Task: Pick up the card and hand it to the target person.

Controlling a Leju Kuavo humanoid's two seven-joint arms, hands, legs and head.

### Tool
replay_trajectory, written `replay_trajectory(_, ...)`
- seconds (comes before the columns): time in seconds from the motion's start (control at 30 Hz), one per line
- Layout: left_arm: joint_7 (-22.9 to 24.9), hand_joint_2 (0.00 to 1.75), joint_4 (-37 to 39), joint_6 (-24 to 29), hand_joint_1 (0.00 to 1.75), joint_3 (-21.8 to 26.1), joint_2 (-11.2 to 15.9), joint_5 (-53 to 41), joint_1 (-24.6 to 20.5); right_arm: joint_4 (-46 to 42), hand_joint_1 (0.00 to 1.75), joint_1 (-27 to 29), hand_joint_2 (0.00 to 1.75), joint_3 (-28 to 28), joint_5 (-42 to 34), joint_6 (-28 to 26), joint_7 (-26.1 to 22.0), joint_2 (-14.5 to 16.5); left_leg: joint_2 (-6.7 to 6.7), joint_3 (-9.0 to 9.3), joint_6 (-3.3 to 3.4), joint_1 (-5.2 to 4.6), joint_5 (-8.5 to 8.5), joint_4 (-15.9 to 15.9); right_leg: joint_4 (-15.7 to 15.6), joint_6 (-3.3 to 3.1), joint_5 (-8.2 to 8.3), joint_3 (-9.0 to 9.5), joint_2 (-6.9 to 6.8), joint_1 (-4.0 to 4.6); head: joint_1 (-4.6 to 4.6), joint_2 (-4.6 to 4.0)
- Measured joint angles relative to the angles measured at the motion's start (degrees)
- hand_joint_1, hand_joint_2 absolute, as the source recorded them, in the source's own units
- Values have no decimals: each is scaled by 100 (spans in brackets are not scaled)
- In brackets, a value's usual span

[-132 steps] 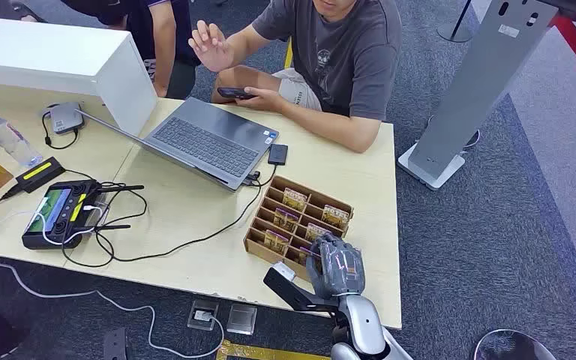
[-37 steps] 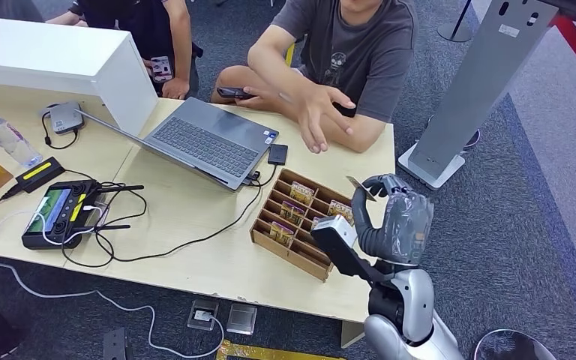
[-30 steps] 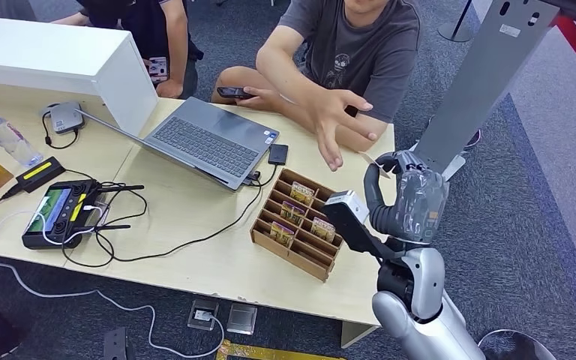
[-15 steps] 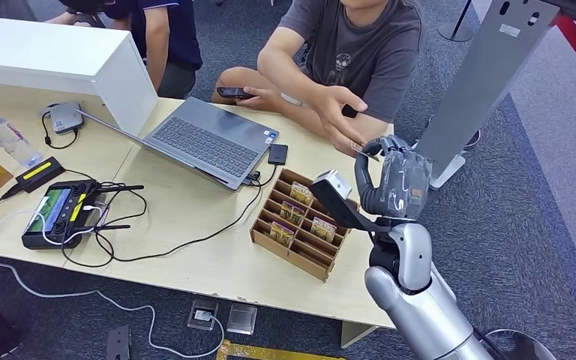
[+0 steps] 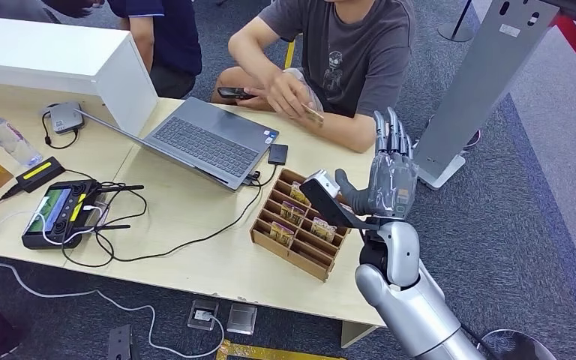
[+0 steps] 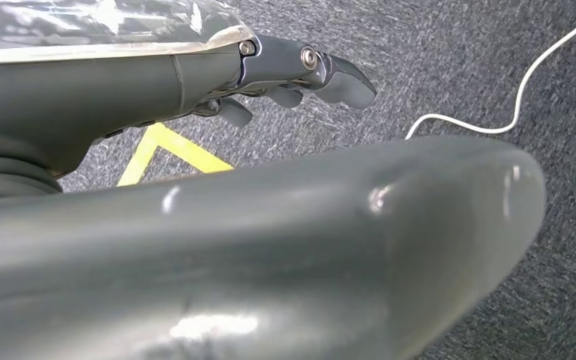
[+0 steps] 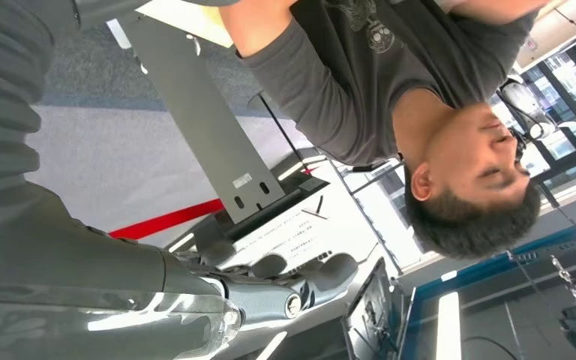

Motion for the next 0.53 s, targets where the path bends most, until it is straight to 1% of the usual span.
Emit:
replay_trajectory(0.17, -2, 0, 0, 20, 0, 0, 0, 9, 1, 18, 0, 57, 175, -2, -343, -295, -189, 25, 0, 1, 0, 0, 0, 0, 0, 0, 0, 0, 0, 0, 1, 0)
replay_trajectory(0.33, -2, 0, 0, 29, 0, 0, 0, 20, 2, -154, 0, 400, 175, -64, -1088, -408, -819, 28, 0, 1, 0, 0, 0, 0, -1, 0, 0, -1, 0, 0, -2, 0)
replay_trajectory(0.43, 6, 0, 0, 35, 0, 0, 0, 22, 5, -300, 0, 715, 175, -214, -1801, -409, -1426, 73, 0, 2, 0, 0, -1, 0, -2, 0, -1, 0, 0, 0, -3, 0)
replay_trajectory(0.5, 18, 0, 0, 57, 0, 0, 0, 24, 7, -381, 0, 968, 175, -311, -2638, -409, -1841, 106, 0, 2, 0, 0, -1, 0, -2, 0, -1, 0, 0, 0, -4, 0)
replay_trajectory(0.53, 21, 0, 0, 65, 0, 0, 0, 24, 7, -396, 0, 1030, 175, -330, -2894, -409, -1940, 113, 0, 1, 0, 0, -1, 0, -2, 0, -1, 0, 0, 0, -7, 0)
